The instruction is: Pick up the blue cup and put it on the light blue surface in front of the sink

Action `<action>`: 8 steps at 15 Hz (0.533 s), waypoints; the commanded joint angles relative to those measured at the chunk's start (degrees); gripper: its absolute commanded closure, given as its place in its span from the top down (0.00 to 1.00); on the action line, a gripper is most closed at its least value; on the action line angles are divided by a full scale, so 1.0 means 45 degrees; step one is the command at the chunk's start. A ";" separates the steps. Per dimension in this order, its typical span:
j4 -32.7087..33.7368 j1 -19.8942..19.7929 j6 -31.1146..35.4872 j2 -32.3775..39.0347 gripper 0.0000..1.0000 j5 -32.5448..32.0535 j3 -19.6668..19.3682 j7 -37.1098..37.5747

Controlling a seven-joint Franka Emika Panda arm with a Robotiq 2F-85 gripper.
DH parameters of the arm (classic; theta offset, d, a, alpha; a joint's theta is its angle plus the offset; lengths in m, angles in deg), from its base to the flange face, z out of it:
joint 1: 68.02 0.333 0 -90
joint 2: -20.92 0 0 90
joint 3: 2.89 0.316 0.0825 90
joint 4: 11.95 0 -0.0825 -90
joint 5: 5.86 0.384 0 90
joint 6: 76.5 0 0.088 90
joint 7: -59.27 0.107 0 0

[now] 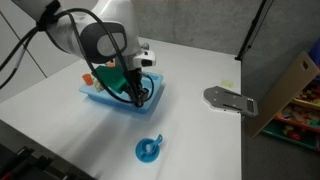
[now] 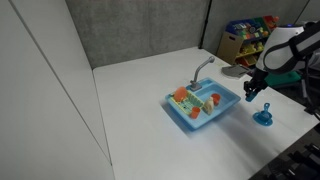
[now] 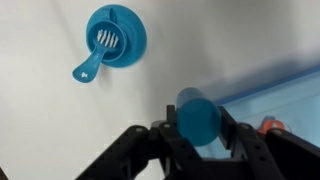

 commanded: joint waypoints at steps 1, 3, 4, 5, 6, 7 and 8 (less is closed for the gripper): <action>0.0467 0.0225 -0.0156 0.0091 0.17 -0.0021 -0.0150 0.0589; 0.0765 0.0275 -0.0308 0.0214 0.17 0.0012 -0.0141 0.0800; 0.0967 0.0302 -0.0409 0.0319 0.17 0.0037 -0.0138 0.0944; 0.1084 0.0312 -0.0444 0.0378 0.17 0.0045 -0.0133 0.1016; 0.1295 0.0277 -0.0604 0.0503 0.17 0.0112 -0.0088 0.1018; 0.1452 0.0272 -0.0692 0.0605 0.17 0.0122 -0.0084 0.1046; 0.1625 0.0247 -0.0800 0.0728 0.17 0.0143 -0.0065 0.1019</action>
